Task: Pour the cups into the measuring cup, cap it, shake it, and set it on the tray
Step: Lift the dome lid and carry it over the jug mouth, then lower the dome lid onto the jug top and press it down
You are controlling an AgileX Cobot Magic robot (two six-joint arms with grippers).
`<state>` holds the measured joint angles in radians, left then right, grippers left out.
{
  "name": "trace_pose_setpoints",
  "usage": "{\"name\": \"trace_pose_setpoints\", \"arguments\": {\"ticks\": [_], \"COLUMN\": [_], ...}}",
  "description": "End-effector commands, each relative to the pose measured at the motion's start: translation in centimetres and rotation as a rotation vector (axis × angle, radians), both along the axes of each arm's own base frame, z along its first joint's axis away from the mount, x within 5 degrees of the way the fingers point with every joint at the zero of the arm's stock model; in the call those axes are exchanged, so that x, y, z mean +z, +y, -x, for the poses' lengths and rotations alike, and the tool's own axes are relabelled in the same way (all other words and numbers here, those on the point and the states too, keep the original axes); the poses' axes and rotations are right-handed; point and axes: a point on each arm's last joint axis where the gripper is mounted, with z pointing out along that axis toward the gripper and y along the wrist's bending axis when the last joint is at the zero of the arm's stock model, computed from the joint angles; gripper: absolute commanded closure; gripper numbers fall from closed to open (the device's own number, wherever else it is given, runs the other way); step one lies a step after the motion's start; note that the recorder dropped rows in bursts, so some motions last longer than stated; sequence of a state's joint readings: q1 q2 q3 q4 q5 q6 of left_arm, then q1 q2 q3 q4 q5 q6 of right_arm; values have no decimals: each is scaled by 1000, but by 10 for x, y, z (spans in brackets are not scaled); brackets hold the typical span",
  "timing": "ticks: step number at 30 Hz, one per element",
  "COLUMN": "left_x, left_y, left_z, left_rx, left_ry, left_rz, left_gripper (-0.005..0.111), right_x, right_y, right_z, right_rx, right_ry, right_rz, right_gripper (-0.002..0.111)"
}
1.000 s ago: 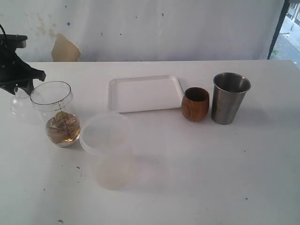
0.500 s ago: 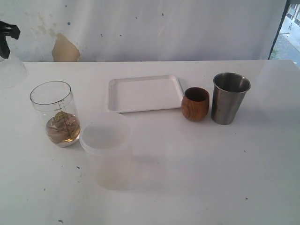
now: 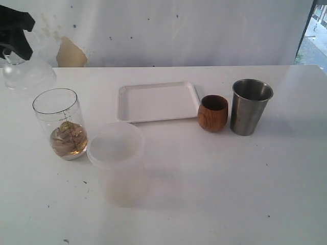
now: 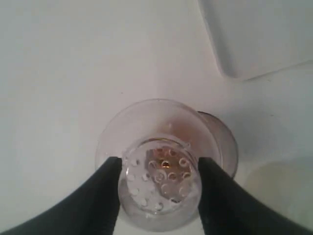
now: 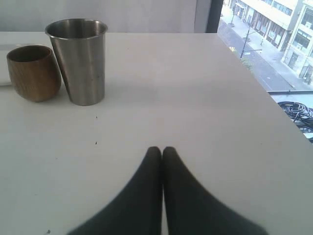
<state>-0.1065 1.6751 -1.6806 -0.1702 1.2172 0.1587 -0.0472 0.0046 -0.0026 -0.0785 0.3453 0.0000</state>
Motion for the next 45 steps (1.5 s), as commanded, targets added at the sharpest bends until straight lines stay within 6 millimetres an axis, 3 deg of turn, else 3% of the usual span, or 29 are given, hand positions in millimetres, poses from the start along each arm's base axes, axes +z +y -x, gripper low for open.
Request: {"name": "trace_pose_setpoints", "arguments": {"ticks": [1, 5, 11, 21, 36, 41, 45], "left_x": [2, 1, 0, -26, -26, -24, -26], "left_y": [-31, -43, -45, -47, -49, -57, -47], "left_z": [9, 12, 13, 9, 8, 8, 7], "left_rx": [-95, -134, -126, -132, -134, -175, -152], "left_ry": [-8, -18, -20, 67, 56, 42, 48], "left_rz": [-41, -92, -120, -127, -97, -14, -132], "left_gripper": [107, 107, 107, 107, 107, 107, 107], "right_x": [0, 0, 0, 0, 0, 0, 0], "right_y": [0, 0, 0, 0, 0, 0, 0], "right_z": [0, 0, 0, 0, 0, 0, 0], "right_rx": [5, 5, 5, 5, -1, -1, -1], "right_ry": [-6, -6, -6, -6, -7, -7, -7], "right_rz": [-1, -1, -1, -1, -23, -23, -23], "right_gripper": [108, 108, 108, 108, 108, 108, 108]}}
